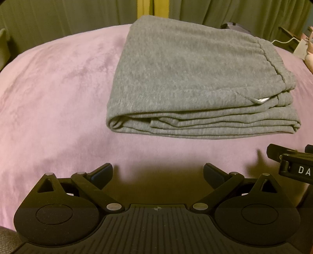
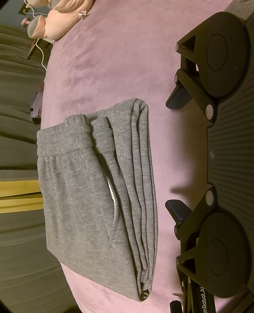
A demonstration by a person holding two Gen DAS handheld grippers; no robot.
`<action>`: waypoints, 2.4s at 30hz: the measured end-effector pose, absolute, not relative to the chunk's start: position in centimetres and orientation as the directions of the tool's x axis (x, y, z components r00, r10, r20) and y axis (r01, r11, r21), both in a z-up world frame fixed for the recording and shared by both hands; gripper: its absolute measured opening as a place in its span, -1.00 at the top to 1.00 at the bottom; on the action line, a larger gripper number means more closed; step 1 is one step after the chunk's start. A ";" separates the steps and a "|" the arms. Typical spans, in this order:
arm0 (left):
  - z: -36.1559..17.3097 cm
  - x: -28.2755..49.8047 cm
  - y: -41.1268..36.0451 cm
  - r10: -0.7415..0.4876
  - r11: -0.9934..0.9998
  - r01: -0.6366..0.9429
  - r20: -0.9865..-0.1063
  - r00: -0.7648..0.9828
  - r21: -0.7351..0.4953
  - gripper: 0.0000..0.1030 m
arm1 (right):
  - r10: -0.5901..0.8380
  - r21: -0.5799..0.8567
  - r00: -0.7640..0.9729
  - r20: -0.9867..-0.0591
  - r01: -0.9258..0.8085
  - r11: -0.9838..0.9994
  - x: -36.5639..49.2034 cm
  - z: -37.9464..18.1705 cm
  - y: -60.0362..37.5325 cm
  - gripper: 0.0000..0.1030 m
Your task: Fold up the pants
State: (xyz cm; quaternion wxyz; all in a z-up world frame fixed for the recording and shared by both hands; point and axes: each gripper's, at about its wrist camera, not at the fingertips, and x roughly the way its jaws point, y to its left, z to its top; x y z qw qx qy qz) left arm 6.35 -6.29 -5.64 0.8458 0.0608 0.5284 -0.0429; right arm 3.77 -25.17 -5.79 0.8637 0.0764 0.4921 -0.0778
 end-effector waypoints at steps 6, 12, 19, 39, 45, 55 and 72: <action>-5.6 6.3 -6.3 -0.010 0.989 0.135 -0.899 0.437 0.055 -0.98 | -0.059 0.059 0.502 -0.863 0.216 0.975 3.8 -5.8 -25.3 -0.92; -5.6 6.3 -6.2 -0.007 0.989 0.136 -0.900 0.435 0.058 -0.98 | -0.060 0.056 0.502 -0.863 0.214 0.975 3.8 -5.8 -25.3 -0.92; -5.7 6.4 -6.2 -0.005 0.989 0.136 -0.902 0.432 0.060 -0.98 | -0.061 0.058 0.501 -0.863 0.218 0.974 3.8 -5.8 -25.3 -0.92; -5.7 6.4 -6.3 -0.007 0.990 0.133 -0.904 0.428 0.055 -0.98 | -0.063 0.057 0.499 -0.864 0.220 0.974 3.8 -5.9 -25.4 -0.92; -5.8 6.3 -6.3 -0.008 0.990 0.133 -0.904 0.427 0.054 -0.98 | -0.065 0.055 0.500 -0.864 0.221 0.974 3.7 -5.9 -25.3 -0.92; -5.8 6.3 -6.3 -0.008 0.990 0.134 -0.904 0.427 0.055 -0.98 | -0.065 0.054 0.500 -0.864 0.220 0.974 3.7 -5.9 -25.4 -0.92; -5.9 6.3 -6.2 -0.001 0.991 0.124 -0.908 0.419 0.056 -0.98 | -0.066 0.052 0.500 -0.863 0.219 0.974 3.7 -5.8 -25.4 -0.92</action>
